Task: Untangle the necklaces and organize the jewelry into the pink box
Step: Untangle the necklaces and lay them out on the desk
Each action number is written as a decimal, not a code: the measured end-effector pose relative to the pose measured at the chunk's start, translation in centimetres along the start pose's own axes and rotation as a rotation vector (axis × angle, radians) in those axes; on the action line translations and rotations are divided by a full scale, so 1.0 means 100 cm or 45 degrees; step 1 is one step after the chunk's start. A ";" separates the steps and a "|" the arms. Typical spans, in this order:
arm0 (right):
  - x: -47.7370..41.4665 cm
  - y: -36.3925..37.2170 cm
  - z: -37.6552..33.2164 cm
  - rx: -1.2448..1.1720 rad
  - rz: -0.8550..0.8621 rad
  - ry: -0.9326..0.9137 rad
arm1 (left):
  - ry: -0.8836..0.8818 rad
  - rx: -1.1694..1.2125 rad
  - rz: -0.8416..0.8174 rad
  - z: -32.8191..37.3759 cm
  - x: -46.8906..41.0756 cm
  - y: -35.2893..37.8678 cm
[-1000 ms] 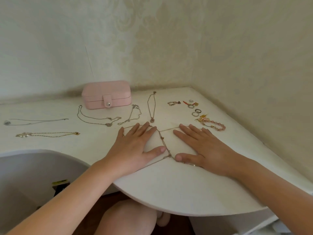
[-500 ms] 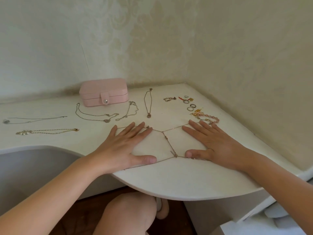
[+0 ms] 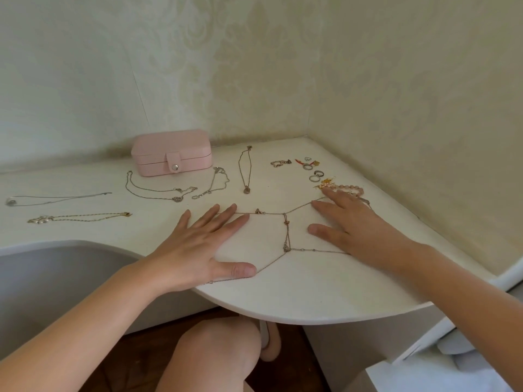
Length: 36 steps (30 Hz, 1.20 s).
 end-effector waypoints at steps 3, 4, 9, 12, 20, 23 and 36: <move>-0.003 -0.002 -0.026 -0.277 0.168 0.117 | -0.001 0.009 0.013 0.001 0.000 0.000; -0.007 -0.001 -0.035 -0.337 0.132 0.171 | -0.001 0.009 0.017 0.001 0.000 0.000; -0.027 -0.006 -0.051 -0.493 -0.148 0.327 | -0.003 0.031 0.024 -0.001 0.000 0.001; -0.032 -0.011 -0.054 -0.424 -0.253 0.307 | -0.030 0.068 -0.016 0.001 0.000 -0.001; -0.036 -0.010 -0.057 -0.344 -0.300 0.251 | 0.113 0.130 0.273 0.041 -0.034 -0.012; -0.038 -0.011 -0.051 -0.452 -0.327 0.253 | 0.098 0.156 0.228 0.043 -0.038 -0.002; -0.037 -0.004 -0.053 -0.965 -0.542 0.213 | 0.021 0.039 0.094 0.040 -0.039 0.002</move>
Point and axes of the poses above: each hand's wrist, its own x-axis away from the middle knuckle, its own y-axis out of the palm, z = x × y, the point moved 4 cm from there along -x, towards the middle knuckle, and after that the axes turned 12 degrees about y, right-handed, at the moved point
